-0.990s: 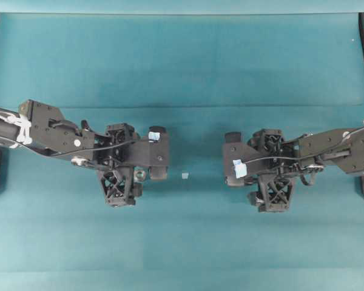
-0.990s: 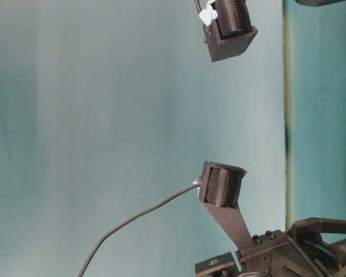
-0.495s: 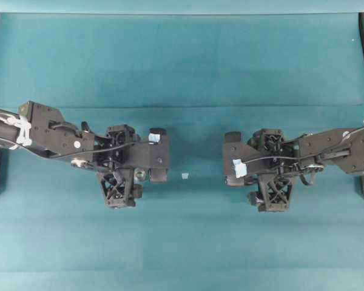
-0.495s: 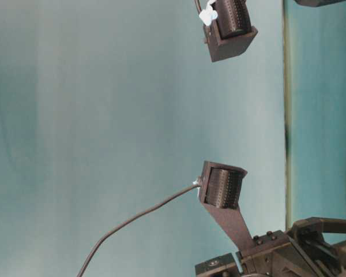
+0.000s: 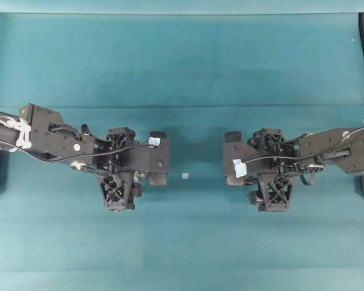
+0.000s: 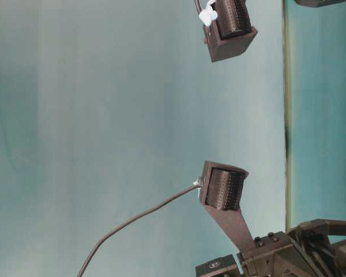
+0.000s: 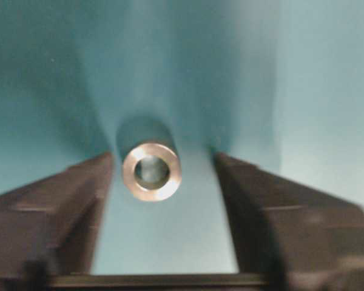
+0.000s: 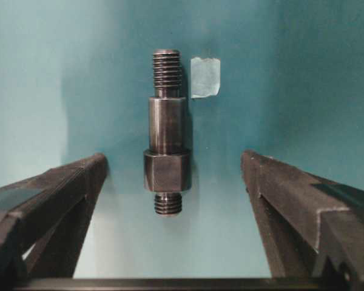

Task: Insert the washer onto the shaft with both hands.
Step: 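Close left gripper on washer and right gripper on shaft hex collar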

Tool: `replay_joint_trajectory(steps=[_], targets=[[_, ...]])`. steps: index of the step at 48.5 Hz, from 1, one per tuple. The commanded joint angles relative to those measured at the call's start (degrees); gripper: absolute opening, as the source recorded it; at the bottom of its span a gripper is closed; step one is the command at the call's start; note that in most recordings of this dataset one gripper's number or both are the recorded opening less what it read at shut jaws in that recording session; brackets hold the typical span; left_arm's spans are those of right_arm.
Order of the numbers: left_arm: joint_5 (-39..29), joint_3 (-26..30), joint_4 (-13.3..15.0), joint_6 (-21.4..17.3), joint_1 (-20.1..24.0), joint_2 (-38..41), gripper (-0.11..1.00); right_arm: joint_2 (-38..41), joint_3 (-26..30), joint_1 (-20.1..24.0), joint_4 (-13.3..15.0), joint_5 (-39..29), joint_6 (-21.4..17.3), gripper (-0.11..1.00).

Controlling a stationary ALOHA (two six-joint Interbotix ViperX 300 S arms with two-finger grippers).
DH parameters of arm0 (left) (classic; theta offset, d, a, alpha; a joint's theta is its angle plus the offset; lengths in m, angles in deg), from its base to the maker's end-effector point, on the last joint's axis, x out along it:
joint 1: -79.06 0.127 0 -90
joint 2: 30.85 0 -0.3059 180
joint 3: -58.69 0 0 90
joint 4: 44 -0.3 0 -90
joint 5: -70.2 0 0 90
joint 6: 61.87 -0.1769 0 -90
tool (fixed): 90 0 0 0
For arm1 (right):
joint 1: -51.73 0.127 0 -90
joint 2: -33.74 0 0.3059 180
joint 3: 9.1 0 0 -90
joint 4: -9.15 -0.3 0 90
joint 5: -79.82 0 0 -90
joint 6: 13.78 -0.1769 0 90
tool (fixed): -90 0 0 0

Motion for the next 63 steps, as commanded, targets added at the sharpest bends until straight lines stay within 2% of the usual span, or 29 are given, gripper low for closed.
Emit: replay_joint_trajectory(steps=[1, 7, 14, 18, 63], targets=[[0.26, 0.70, -0.09, 0.09, -0.09, -0.35, 0.58, -0.18, 0.18, -0.26, 0.09, 0.18, 0.09, 0.55], [0.35, 0.62, -0.09, 0.00, -0.09, -0.35, 0.37, -0.18, 0.18, -0.26, 0.09, 0.00, 0.18, 0.35], [0.26, 0.53, -0.09, -0.26, -0.09, -0.35, 0.35, -0.18, 0.09, -0.35, 0.26, -0.18, 0.44, 0.09], [0.35, 0.44, -0.09, -0.44, -0.09, -0.35, 0.35, -0.09, -0.18, -0.44, 0.26, -0.18, 0.44, 0.00], [0.26, 0.53, -0.09, -0.62, -0.09, -0.35, 0.35, 0.00, -0.79, -0.35, 0.18, 0.09, 0.53, -0.01]])
